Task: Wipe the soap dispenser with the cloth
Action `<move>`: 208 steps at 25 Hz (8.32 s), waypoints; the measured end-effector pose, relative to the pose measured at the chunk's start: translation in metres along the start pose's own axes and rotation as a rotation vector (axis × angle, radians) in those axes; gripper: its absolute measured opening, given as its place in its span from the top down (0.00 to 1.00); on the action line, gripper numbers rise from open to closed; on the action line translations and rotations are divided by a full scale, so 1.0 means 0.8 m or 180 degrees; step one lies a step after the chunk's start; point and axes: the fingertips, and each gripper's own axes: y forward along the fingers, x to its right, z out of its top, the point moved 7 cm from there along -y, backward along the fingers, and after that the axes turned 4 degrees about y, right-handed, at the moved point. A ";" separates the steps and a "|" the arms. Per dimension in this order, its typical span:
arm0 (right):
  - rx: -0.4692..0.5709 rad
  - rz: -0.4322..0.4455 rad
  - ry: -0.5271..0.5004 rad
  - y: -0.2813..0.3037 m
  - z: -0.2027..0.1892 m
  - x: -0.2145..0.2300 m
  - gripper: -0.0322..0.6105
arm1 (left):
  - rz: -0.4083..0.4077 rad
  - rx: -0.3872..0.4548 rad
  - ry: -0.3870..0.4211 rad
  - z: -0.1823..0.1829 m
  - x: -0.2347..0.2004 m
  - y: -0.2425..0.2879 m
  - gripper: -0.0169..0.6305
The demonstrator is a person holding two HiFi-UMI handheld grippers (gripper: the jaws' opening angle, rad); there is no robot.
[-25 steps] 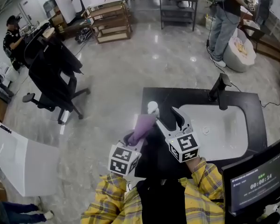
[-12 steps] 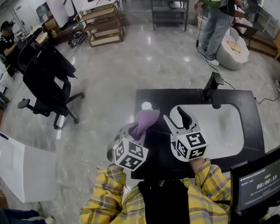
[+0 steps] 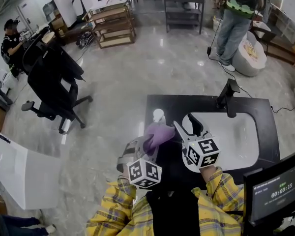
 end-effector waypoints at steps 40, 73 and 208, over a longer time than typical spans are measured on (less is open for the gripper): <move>-0.0306 0.0344 0.0036 0.003 -0.010 0.003 0.56 | -0.1135 -0.0776 -0.0235 -0.019 0.039 0.036 0.85; -0.1607 0.3009 -0.1431 0.136 0.002 -0.055 0.56 | -0.0936 0.0914 -0.3147 -0.050 -0.030 -0.082 0.85; -0.0259 -0.0285 -0.0023 0.019 -0.002 0.032 0.84 | -0.0608 -0.1528 -0.0480 -0.011 0.008 0.089 0.85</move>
